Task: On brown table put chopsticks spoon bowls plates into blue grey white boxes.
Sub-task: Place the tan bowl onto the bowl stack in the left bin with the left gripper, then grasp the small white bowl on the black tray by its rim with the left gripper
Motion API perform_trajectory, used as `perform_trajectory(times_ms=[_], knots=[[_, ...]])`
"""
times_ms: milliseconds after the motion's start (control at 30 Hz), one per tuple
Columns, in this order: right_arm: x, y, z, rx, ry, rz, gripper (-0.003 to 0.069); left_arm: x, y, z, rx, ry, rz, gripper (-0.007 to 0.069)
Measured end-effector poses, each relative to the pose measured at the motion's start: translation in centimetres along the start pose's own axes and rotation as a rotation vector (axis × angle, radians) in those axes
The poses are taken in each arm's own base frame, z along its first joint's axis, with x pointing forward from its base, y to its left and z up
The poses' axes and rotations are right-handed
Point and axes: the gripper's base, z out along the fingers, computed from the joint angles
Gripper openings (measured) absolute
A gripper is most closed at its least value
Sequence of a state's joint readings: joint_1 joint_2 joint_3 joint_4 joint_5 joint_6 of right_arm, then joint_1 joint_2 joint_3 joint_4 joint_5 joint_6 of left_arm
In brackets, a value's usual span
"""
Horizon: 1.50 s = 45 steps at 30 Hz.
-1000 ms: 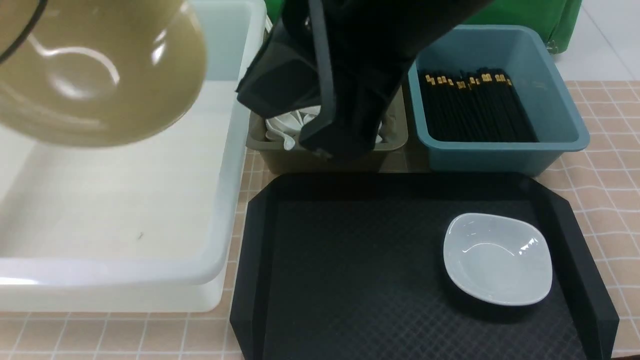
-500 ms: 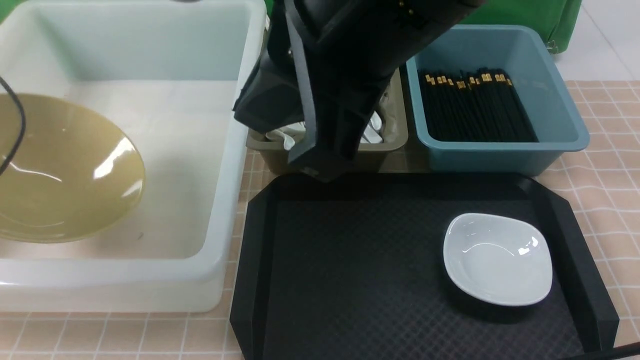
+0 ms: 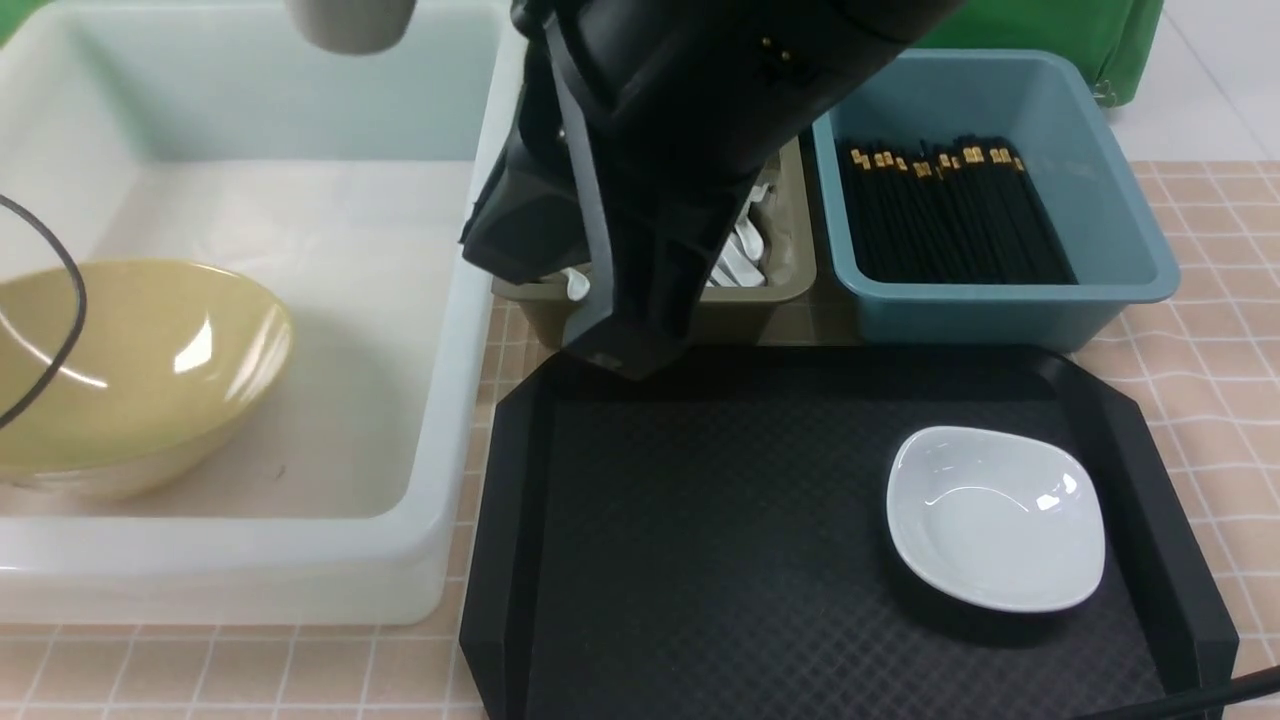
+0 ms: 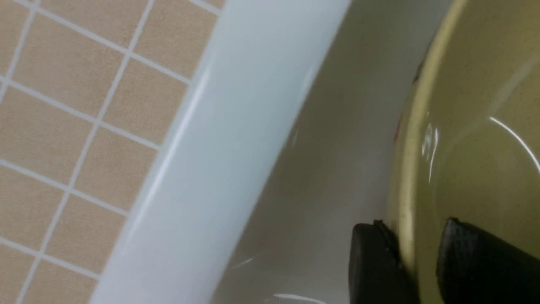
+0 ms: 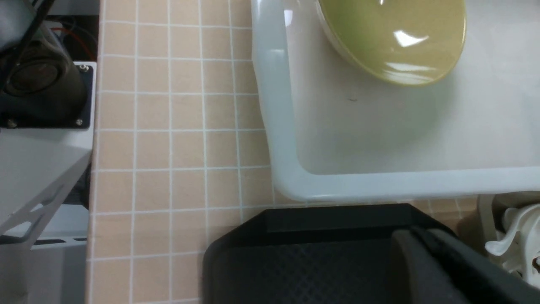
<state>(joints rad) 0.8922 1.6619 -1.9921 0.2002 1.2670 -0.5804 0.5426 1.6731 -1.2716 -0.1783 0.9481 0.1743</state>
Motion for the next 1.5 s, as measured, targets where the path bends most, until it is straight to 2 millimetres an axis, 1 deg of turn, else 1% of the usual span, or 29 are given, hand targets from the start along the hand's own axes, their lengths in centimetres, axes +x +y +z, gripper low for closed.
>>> perform_trajectory(times_ms=[100, 133, 167, 200, 233, 267, 400, 433, 533, 633, 700, 733, 767, 800, 833, 867, 900, 933, 967, 1067, 1100, 1133, 1167, 1267, 1333, 1367, 1400, 1467, 1500], knots=[[0.0, 0.0, 0.0, 0.000, 0.000, -0.002, 0.0048, 0.2, 0.0, -0.3, -0.003, 0.012, -0.006, 0.0366], [0.0, 0.0, 0.0, 0.000, 0.000, -0.003, 0.0048, 0.2, -0.1, -0.5, -0.003, 0.007, -0.006, 0.0390], [0.0, 0.0, 0.0, 0.000, 0.000, -0.003, 0.0048, 0.3, -0.1, -1.0, -0.010, -0.004, -0.003, 0.0440], [0.0, 0.0, 0.0, 0.000, 0.000, -0.003, 0.0048, 0.3, -0.1, -1.1, -0.011, -0.007, -0.003, 0.0447], [0.0, 0.0, 0.0, 0.000, 0.000, -0.008, 0.0048, 0.4, -0.2, -2.2, -0.020, -0.035, 0.004, 0.0497], [0.0, 0.0, 0.0, 0.000, 0.000, -0.011, 0.0048, 0.4, -0.2, -3.1, -0.030, -0.056, 0.011, 0.0518], [0.0, 0.0, 0.0, 0.002, 0.001, -0.019, 0.0048, 0.2, -0.6, -7.4, -0.063, -0.168, 0.019, 0.0550], [0.0, 0.0, 0.0, 0.002, 0.001, -0.019, 0.0048, 0.1, -0.7, -7.7, -0.064, -0.175, 0.020, 0.0550], [0.2, -0.3, 0.0, 0.033, 0.022, -0.030, 0.0048, 0.3, -1.7, -12.9, -0.046, -0.299, 0.000, 0.0550], [0.5, -0.8, -0.1, 0.088, 0.057, -0.015, 0.0048, 1.1, -3.9, -16.4, 0.042, -0.375, 0.017, 0.0549], [0.9, -1.5, -0.2, 0.141, 0.084, 0.034, 0.0048, 2.0, -7.2, -18.0, 0.154, -0.408, 0.105, 0.0547], [1.0, -1.6, -0.2, 0.147, 0.086, 0.049, 0.0048, 2.2, -7.8, -18.2, 0.171, -0.409, 0.127, 0.0547], [1.4, -2.3, -0.4, 0.178, 0.097, 0.098, 0.0048, 3.0, -10.0, -18.6, 0.242, -0.402, 0.204, 0.0544], [1.5, -2.5, -0.4, 0.190, 0.102, 0.114, 0.0048, 3.3, -10.8, -18.6, 0.262, -0.393, 0.234, 0.0542], [2.3, -3.5, -0.8, 0.221, 0.110, 0.189, 0.0048, 4.5, -14.2, -18.4, 0.341, -0.346, 0.355, 0.0531], [2.5, -3.7, -0.9, 0.230, 0.112, 0.200, 0.0048, 4.7, -14.5, -18.4, 0.349, -0.340, 0.371, 0.0528], [3.9, -4.3, -1.3, 0.251, 0.137, 0.262, 0.0048, 5.8, -17.4, -17.8, 0.392, -0.284, 0.482, 0.0512], [4.0, -4.5, -1.4, 0.255, 0.137, 0.268, 0.0048, 5.9, -17.8, -17.6, 0.395, -0.274, 0.495, 0.0510], [5.5, -4.8, -1.8, 0.269, 0.166, 0.313, 0.0048, 7.1, -20.1, -17.0, 0.411, -0.230, 0.588, 0.0500], [9.6, -4.3, -3.0, 0.288, 0.244, 0.423, 0.0048, 9.8, -25.4, -14.8, 0.423, -0.130, 0.758, 0.0487], [10.8, -4.2, -3.4, 0.297, 0.263, 0.454, 0.0048, 10.5, -26.6, -14.2, 0.428, -0.116, 0.790, 0.0485], [11.1, -4.1, -3.5, 0.299, 0.267, 0.465, 0.0048, 10.9, -27.3, -13.9, 0.431, -0.108, 0.804, 0.0485], [13.4, -3.1, -4.7, 0.318, 0.297, 0.525, 0.0048, 12.4, -29.8, -12.8, 0.447, -0.083, 0.865, 0.0475], [16.3, -0.9, -7.1, 0.357, 0.306, 0.591, 0.0048, 15.4, -34.0, -10.4, 0.491, -0.057, 0.959, 0.0474], [17.3, 0.2, -8.1, 0.376, 0.297, 0.607, 0.0048, 16.9, -35.8, -9.5, 0.520, -0.056, 0.996, 0.0474], [18.0, 1.1, -9.0, 0.392, 0.286, 0.621, 0.0048, 17.7, -36.8, -8.8, 0.531, -0.054, 1.016, 0.0474], [18.9, 2.5, -10.2, 0.418, 0.266, 0.637, 0.0048, 19.2, -38.6, -7.6, 0.552, -0.051, 1.046, 0.0474], [19.7, 4.1, -11.3, 0.441, 0.239, 0.643, 0.0048, 20.9, -40.6, -6.0, 0.561, -0.031, 1.082, 0.0474], [20.1, 4.8, -11.7, 0.449, 0.229, 0.641, 0.0048, 21.2, -41.4, -5.6, 0.566, -0.029, 1.091, 0.0474]])
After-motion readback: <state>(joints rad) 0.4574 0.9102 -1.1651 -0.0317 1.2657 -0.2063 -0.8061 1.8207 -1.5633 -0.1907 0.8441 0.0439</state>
